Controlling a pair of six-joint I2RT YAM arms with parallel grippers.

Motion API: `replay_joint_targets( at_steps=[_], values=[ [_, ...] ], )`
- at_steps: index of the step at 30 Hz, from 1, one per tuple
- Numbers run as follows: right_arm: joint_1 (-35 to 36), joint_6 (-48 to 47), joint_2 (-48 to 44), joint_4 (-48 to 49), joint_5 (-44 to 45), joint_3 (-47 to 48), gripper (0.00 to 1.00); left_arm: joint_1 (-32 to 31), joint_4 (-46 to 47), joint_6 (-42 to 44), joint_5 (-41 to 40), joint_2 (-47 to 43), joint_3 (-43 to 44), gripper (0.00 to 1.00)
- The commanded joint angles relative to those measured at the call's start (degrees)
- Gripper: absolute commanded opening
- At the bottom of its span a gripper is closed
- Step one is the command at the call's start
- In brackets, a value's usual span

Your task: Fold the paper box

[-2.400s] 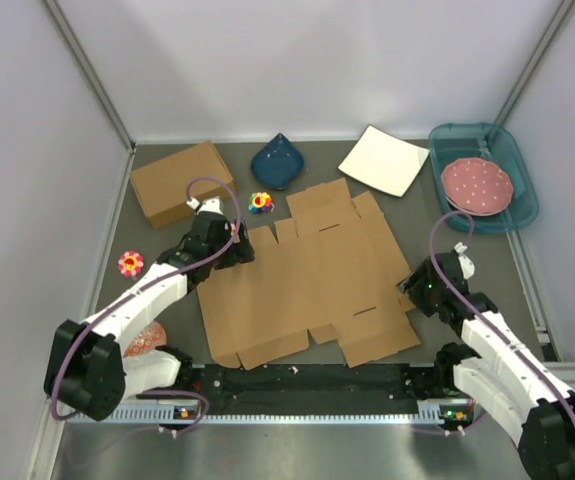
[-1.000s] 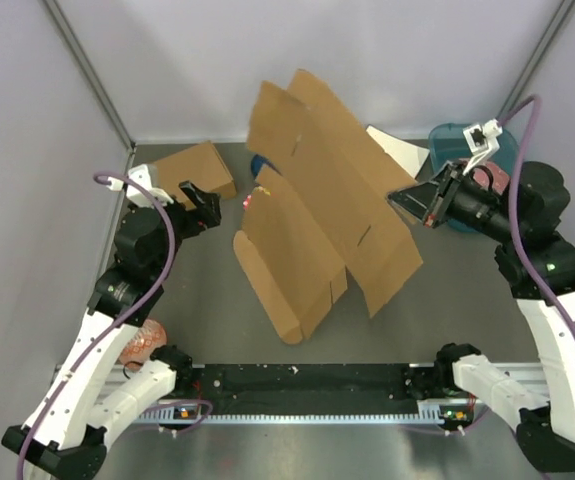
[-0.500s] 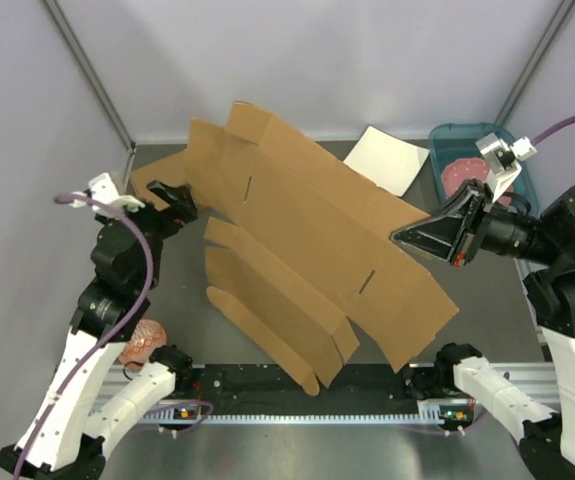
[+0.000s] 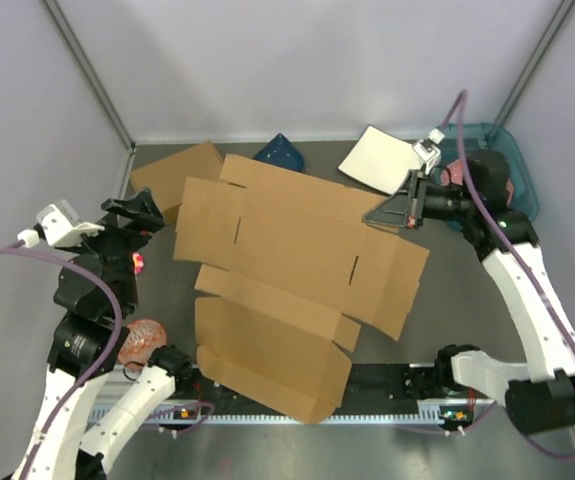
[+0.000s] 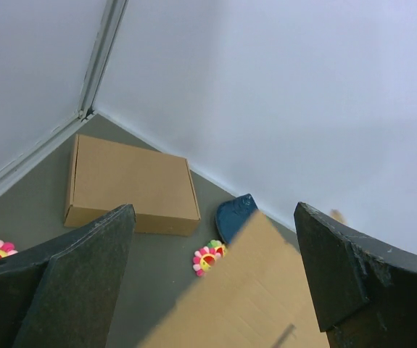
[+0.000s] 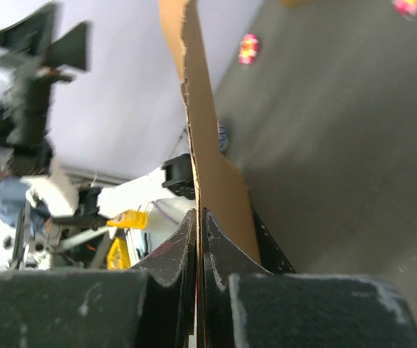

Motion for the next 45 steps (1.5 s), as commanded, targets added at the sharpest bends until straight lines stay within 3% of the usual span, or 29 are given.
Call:
replay_joint_targets(
  at_steps=[1,6,7,10,13,22,24,27,31,32,36,39,45],
  values=[
    [-2.3,-4.6,5.5,0.9,4.8,-1.6,0.00,-0.1,0.7,2.2,3.2,1.6,-1.1,0.97],
    [-2.4,-14.7,15.0,-8.3,20.9,2.5,0.09,-0.1,1.5,3.3,7.3,2.9,-3.6,0.98],
    [-2.5,-15.8,16.1,-9.4,24.1,3.4,0.20,-0.1,1.8,3.6,7.8,3.4,-4.0,0.98],
    [-2.5,-17.9,18.3,-10.6,32.2,5.3,0.40,-0.1,1.9,3.7,9.7,5.0,-5.1,0.98],
    [-2.5,-18.5,18.2,-10.9,37.0,6.4,0.51,-0.1,2.9,3.8,11.7,7.0,-6.3,0.98],
    [-2.4,-15.6,10.0,-12.1,51.7,6.8,0.57,0.6,3.7,4.3,19.5,19.3,-4.9,0.99],
    [-2.4,-14.4,5.6,-11.9,52.0,5.3,0.57,1.6,3.5,5.3,21.2,23.4,-3.2,0.99],
    [-2.4,-11.6,-0.2,-7.0,43.8,-0.5,0.56,5.2,2.7,5.9,24.6,29.2,-0.5,0.99],
    [-2.3,-6.9,-5.7,1.3,31.5,-10.4,0.55,15.7,0.9,3.7,40.7,38.3,3.6,0.99],
    [-1.7,-6.3,-6.8,3.0,30.6,-13.7,0.55,17.2,3.1,3.3,48.2,41.6,3.6,0.99],
    [-0.8,-4.4,-11.6,7.7,29.2,-19.1,0.55,19.3,3.8,3.7,61.7,51.7,6.5,0.98],
    [0.4,-3.5,-13.1,8.4,28.3,-21.1,0.55,19.2,1.9,4.8,66.7,57.3,9.6,0.90],
    [2.3,-2.7,-13.6,10.2,26.6,-22.6,0.55,17.6,1.6,8.4,65.1,61.9,9.2,0.90]
  ],
)
